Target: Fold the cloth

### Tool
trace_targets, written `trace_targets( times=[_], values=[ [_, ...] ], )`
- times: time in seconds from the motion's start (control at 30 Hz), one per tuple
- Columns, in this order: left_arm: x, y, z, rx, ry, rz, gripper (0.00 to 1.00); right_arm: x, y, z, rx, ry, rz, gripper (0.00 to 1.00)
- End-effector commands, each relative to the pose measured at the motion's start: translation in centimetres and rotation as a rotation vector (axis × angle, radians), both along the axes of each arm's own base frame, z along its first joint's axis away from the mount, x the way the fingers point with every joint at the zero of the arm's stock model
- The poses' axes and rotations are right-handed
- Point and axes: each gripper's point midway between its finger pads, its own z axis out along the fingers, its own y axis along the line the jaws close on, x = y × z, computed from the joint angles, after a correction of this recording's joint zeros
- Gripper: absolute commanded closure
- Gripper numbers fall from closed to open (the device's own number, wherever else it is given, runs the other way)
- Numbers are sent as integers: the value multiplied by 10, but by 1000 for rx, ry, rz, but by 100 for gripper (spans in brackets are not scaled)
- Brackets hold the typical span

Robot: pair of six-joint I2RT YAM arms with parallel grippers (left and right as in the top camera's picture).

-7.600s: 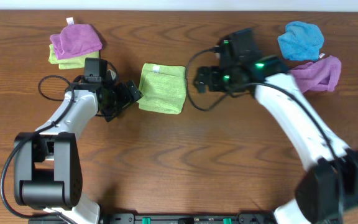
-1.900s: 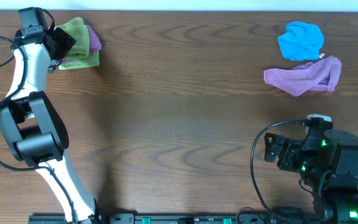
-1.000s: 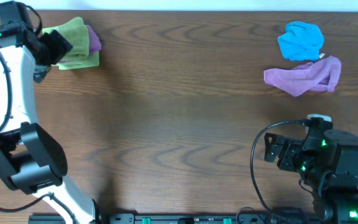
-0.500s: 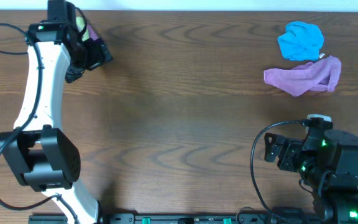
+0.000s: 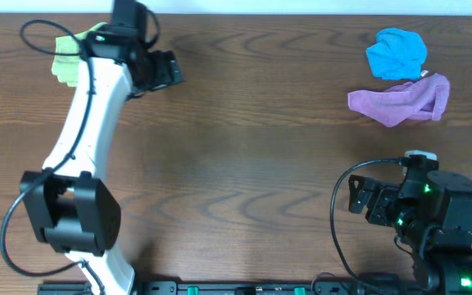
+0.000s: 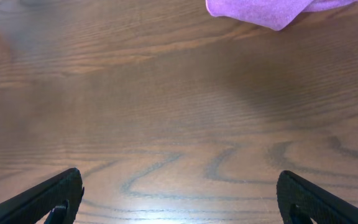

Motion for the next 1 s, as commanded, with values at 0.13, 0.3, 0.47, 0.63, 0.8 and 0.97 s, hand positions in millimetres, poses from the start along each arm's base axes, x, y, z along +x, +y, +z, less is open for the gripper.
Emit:
trace_targets(
  times=[0.13,0.3,0.47,0.63,0.8,0.97],
  values=[
    [-13,-27,22,54,-278,-62,5,0,-2,-3,4,8,-19,1],
    [-45,-17,10,45,-385,-49,5,-1,-2,-3,4,9,-19,1],
    [-89,13,4,66,-482,13,5,0,-2,-2,4,8,-19,1],
    [-137,47,-7,70,-547,89,5,0,-2,-2,4,8,-19,1],
    [-177,73,-26,93,-612,149,5,0,-2,-2,4,8,-19,1],
    [-209,87,-54,124,-608,175,5,0,-2,-3,4,8,-19,1]
  ],
)
